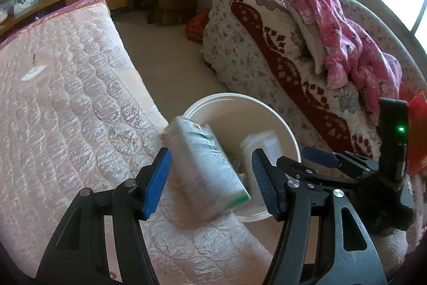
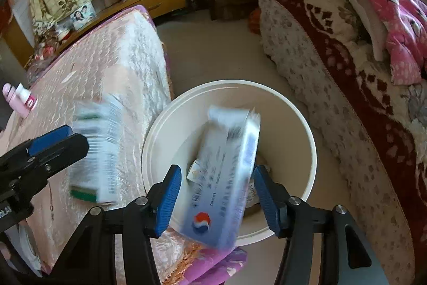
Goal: Collect trash
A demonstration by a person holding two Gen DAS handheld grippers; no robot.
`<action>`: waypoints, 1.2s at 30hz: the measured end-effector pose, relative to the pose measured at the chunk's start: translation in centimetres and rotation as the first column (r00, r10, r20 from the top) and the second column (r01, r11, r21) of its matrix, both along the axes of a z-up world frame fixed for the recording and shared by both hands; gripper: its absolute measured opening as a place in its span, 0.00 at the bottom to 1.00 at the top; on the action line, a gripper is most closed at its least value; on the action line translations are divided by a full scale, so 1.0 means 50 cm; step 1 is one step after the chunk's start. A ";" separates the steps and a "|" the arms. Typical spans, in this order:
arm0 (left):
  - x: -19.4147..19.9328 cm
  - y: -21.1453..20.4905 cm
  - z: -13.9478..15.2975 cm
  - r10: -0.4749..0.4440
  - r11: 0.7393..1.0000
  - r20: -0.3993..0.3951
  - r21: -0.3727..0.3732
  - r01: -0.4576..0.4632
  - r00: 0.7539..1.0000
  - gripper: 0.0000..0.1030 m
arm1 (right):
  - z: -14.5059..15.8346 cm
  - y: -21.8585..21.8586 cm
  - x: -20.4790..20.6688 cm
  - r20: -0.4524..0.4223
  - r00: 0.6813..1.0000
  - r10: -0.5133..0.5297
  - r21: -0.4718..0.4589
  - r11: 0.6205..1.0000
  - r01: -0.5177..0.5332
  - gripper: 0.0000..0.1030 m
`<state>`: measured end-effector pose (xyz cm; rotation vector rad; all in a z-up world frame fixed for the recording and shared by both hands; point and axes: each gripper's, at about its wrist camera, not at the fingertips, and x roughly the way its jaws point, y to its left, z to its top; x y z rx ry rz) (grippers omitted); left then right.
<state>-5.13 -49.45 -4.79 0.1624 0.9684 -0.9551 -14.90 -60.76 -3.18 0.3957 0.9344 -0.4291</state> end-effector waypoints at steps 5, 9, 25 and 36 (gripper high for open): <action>-0.003 0.012 0.007 0.009 1.000 0.016 -0.004 -0.009 1.000 0.60 | 0.001 0.006 -0.001 -0.006 1.000 0.007 -0.003 1.000 -0.007 0.53; -0.009 0.033 0.018 0.026 1.000 0.042 -0.016 -0.025 0.999 0.60 | 0.010 0.017 -0.005 0.009 1.000 0.012 -0.005 1.000 -0.012 0.53; -0.070 0.152 0.105 0.116 0.993 0.229 -0.059 -0.105 0.966 0.60 | 0.136 0.133 -0.057 0.182 0.983 0.007 -0.135 0.991 0.018 0.66; -0.124 0.236 0.159 0.159 0.986 0.332 -0.090 -0.137 0.930 0.60 | 0.234 0.239 -0.125 0.309 0.951 -0.004 -0.289 0.952 0.098 0.80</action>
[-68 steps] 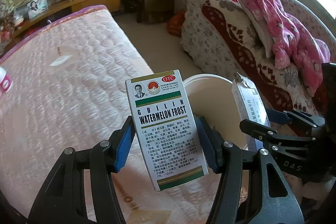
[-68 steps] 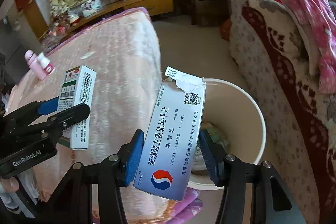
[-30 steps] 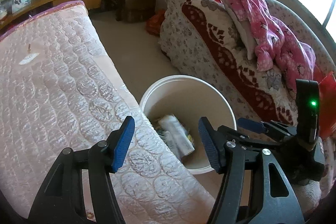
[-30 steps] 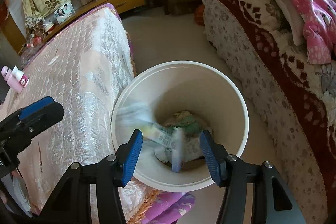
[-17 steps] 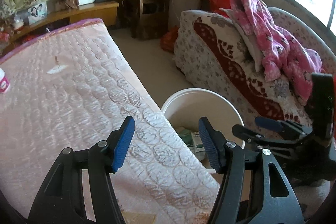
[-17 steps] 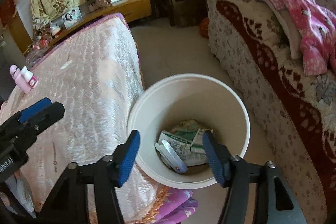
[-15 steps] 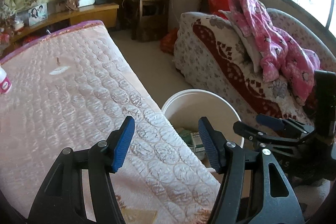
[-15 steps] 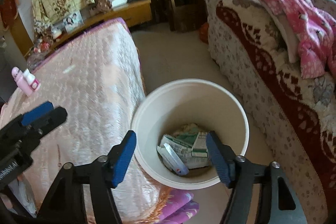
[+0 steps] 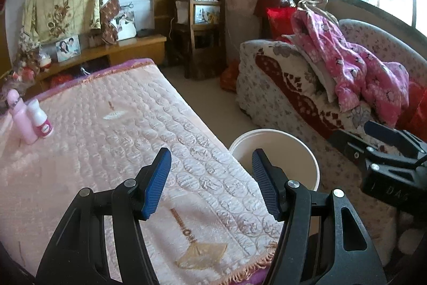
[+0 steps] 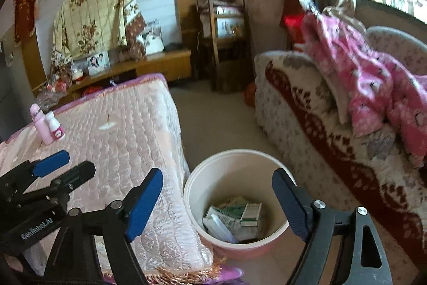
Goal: Collect trash
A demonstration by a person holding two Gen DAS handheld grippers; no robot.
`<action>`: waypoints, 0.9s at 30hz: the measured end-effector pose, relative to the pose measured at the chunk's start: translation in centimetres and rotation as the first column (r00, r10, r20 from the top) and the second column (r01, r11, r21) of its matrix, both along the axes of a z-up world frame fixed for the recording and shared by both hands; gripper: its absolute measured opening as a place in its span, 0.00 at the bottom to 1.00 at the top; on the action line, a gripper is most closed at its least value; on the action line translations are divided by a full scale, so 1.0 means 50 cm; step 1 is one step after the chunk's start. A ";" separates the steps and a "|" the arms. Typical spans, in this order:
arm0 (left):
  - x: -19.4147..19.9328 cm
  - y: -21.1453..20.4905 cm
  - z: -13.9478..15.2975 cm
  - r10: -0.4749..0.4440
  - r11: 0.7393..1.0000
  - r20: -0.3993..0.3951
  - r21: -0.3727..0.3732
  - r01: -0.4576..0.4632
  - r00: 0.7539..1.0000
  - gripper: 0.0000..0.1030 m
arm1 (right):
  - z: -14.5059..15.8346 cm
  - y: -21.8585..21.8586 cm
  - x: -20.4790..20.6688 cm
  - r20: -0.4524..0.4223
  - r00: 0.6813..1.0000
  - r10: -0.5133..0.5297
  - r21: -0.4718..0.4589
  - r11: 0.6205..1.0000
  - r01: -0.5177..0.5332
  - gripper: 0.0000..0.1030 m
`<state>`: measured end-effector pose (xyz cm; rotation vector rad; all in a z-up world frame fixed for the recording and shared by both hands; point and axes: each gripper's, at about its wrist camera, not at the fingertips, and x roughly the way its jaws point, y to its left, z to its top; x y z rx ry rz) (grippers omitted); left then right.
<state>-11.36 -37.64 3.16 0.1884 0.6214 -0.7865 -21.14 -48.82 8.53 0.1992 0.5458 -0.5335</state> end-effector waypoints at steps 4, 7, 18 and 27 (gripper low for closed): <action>-0.009 0.028 0.018 0.009 1.000 0.012 -0.025 -0.009 1.000 0.60 | 0.021 0.026 -0.012 0.023 1.000 -0.002 -0.020 1.000 0.003 0.80; -0.021 0.047 0.035 0.031 0.999 0.049 -0.030 -0.029 0.998 0.60 | 0.036 0.047 -0.025 0.045 0.999 -0.009 -0.044 0.999 0.011 0.81; -0.040 0.100 0.077 0.067 0.994 0.101 -0.088 -0.058 0.993 0.60 | 0.059 0.093 -0.053 0.092 0.995 -0.024 -0.079 0.996 0.031 0.86; -0.048 0.110 0.086 0.063 0.993 0.107 -0.107 -0.052 0.992 0.60 | 0.064 0.096 -0.062 0.099 0.995 -0.028 -0.081 0.996 0.036 0.87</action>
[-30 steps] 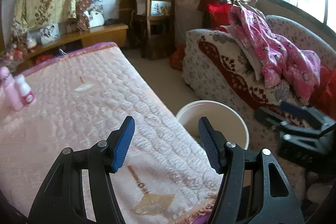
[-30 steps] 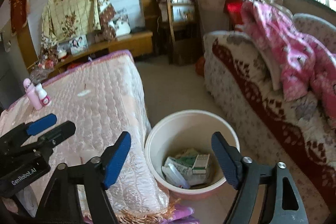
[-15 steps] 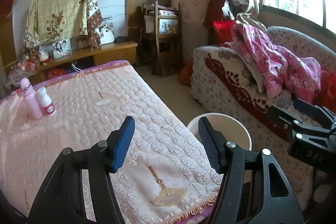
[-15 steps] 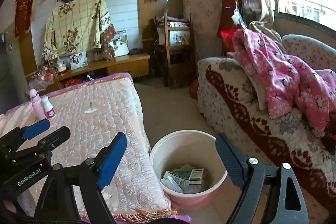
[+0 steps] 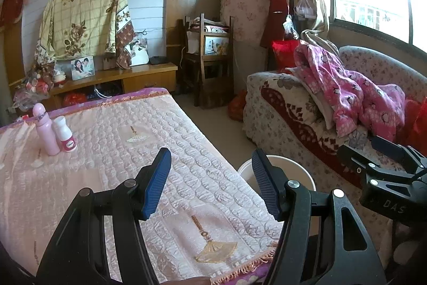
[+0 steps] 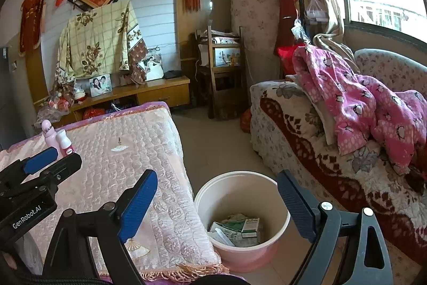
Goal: Collect trash
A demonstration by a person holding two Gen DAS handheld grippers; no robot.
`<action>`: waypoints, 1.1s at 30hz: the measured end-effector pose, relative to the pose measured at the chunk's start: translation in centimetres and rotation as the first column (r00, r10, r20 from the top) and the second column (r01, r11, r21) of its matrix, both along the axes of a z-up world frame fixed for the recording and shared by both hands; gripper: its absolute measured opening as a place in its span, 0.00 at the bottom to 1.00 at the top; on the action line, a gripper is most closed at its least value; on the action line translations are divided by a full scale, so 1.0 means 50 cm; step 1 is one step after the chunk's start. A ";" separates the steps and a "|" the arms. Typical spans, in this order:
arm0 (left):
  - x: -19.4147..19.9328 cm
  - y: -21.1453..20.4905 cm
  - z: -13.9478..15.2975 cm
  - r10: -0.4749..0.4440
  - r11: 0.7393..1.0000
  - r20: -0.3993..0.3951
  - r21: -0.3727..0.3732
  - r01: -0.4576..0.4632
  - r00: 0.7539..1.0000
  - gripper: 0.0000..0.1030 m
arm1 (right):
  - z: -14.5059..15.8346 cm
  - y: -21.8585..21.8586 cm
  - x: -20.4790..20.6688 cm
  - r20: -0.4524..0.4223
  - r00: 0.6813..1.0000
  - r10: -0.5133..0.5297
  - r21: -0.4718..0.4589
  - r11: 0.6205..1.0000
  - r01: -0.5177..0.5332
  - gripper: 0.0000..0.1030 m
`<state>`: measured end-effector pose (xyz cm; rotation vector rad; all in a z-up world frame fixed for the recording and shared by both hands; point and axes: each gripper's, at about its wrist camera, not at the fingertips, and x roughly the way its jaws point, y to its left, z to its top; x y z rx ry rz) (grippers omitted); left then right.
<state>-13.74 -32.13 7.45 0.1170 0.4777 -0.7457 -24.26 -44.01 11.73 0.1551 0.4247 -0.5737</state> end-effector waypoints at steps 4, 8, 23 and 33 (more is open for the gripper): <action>-0.001 -0.001 -0.001 -0.002 1.000 -0.012 0.000 0.002 1.000 0.60 | 0.000 0.001 0.000 0.003 1.000 -0.001 -0.002 1.000 0.001 0.87; -0.001 -0.001 0.000 -0.002 1.000 -0.020 0.002 0.002 1.000 0.60 | 0.000 0.002 -0.002 0.001 1.000 0.000 -0.003 1.000 0.000 0.87; 0.002 0.000 -0.002 -0.002 1.000 -0.021 0.004 0.002 1.000 0.60 | -0.002 -0.001 -0.002 -0.002 1.000 0.001 0.002 1.000 -0.001 0.87; 0.002 0.000 -0.002 -0.001 1.000 -0.021 0.006 0.002 1.000 0.60 | -0.004 -0.007 -0.001 -0.007 1.000 0.005 0.005 1.000 -0.004 0.87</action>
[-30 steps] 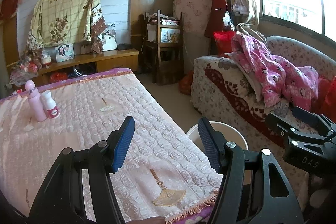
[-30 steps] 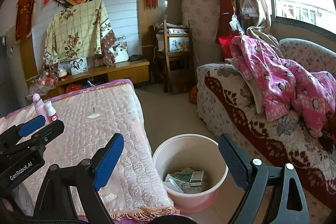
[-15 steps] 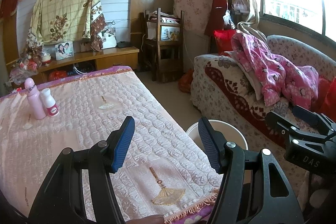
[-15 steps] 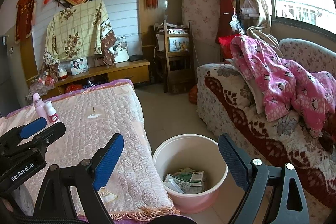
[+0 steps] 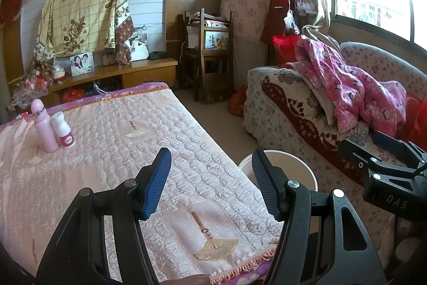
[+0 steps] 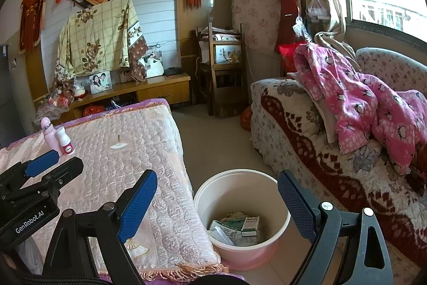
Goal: Collect trash
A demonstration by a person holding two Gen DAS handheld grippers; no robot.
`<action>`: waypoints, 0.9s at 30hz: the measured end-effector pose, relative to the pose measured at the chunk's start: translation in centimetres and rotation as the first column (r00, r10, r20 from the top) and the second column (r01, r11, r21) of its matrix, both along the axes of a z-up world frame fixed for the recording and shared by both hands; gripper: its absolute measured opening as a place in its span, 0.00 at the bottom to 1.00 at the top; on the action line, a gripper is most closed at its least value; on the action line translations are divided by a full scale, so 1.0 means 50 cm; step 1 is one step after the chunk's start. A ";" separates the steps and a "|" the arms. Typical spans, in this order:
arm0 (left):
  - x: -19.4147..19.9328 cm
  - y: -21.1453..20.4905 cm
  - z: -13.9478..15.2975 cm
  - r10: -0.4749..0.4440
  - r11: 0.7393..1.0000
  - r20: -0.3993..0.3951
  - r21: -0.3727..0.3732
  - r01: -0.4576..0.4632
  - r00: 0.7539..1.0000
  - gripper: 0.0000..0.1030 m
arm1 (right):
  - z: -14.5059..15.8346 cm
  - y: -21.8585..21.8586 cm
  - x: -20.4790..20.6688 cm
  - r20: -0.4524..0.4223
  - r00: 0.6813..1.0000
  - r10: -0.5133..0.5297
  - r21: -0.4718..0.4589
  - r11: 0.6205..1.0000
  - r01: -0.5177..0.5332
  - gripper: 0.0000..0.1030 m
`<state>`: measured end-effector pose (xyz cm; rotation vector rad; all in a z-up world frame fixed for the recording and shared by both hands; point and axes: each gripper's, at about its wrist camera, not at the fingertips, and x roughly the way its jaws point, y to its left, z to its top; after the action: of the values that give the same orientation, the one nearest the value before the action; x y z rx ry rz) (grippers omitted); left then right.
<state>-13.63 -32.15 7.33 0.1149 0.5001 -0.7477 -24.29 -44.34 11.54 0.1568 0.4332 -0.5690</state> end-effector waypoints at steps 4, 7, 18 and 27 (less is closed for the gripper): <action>0.003 0.003 -0.001 0.000 1.000 -0.002 0.001 0.000 1.000 0.60 | -0.006 -0.002 0.006 -0.005 1.000 0.004 0.003 1.000 -0.004 0.88; 0.003 0.003 -0.001 -0.001 1.000 -0.002 0.001 0.001 1.000 0.60 | -0.008 -0.002 0.008 -0.007 1.000 0.004 0.004 1.000 -0.004 0.87; 0.005 0.005 -0.003 -0.001 1.000 -0.004 0.000 0.001 1.000 0.60 | -0.017 -0.001 0.013 -0.013 1.000 0.004 0.008 1.000 -0.004 0.88; 0.011 0.011 -0.019 -0.005 1.000 -0.014 0.006 0.005 1.000 0.60 | -0.024 -0.003 0.010 -0.023 1.000 0.006 0.008 1.000 -0.005 0.88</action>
<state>-13.07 -31.61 6.36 0.1163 0.5155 -0.7524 -23.81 -44.51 10.36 0.1566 0.4586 -0.5641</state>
